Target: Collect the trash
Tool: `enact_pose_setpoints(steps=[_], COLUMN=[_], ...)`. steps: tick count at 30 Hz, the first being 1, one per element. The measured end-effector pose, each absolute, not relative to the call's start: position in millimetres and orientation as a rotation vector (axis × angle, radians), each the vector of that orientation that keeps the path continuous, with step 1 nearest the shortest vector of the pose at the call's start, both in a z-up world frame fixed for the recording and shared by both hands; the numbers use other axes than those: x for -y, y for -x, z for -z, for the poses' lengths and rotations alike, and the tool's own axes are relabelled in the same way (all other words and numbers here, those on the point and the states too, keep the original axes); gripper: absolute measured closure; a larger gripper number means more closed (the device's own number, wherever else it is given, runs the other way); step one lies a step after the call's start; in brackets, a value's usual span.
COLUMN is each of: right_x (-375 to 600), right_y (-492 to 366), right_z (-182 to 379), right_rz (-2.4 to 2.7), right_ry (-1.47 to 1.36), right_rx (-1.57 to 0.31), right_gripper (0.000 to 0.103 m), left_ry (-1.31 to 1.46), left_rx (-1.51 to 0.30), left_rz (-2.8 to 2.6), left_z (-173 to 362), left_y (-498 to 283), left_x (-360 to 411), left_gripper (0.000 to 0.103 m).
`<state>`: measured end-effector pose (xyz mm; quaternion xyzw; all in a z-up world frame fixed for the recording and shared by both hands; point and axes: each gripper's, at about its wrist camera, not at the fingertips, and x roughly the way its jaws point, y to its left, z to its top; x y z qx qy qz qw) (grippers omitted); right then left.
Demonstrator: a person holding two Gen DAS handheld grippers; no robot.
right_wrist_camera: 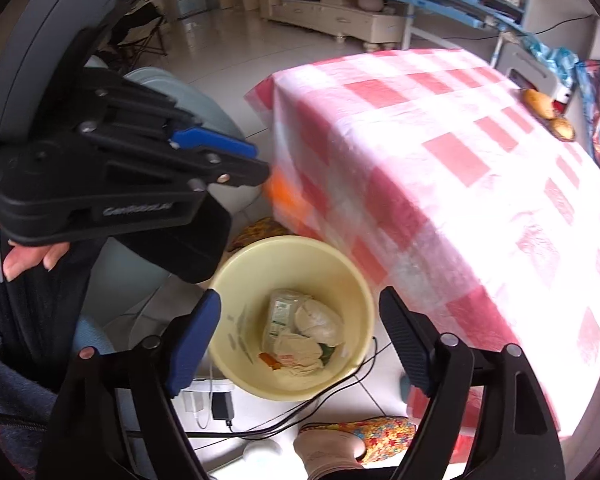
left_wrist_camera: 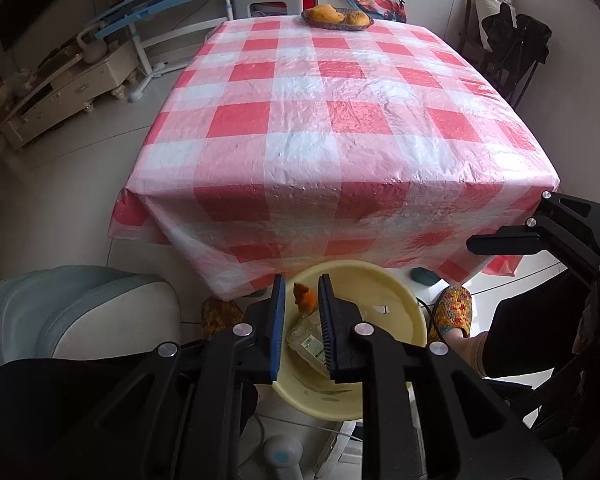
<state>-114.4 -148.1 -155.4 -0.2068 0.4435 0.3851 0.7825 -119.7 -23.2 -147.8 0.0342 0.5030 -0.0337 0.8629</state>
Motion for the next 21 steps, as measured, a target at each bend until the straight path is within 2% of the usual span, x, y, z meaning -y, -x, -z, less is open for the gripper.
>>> enact_pose_setpoints(steps=[1,3,8,12,15,21], right_x=[149,155,160,164,168,177], right_y=[114,115,114,112,108,107], right_z=[154,152,146,140,135,122], right_rz=[-0.819,-0.796,-0.715,-0.629,-0.545,-0.347], right_ry=[0.445,0.437,0.429,0.407,0.379,0.307], right_rx=[-0.947,-0.926,-0.868,-0.826,-0.789,-0.682], right_gripper=[0.019,0.018,0.010,0.010,0.009,0.008], left_ry=[-0.070,-0.060,-0.034,-0.010,0.005,0.017], left_rx=[-1.037,-0.995,-0.907,-0.853,-0.817,-0.770], left_rz=[0.063,0.043,-0.006,-0.032,-0.046,-0.040], left_z=[145,138,125,118,112,99], left_y=[121,123,124,121,118,107], left_x=[23,21,16,13,12,17], left_gripper=[0.075,0.059,0.042,0.028,0.020,0.011])
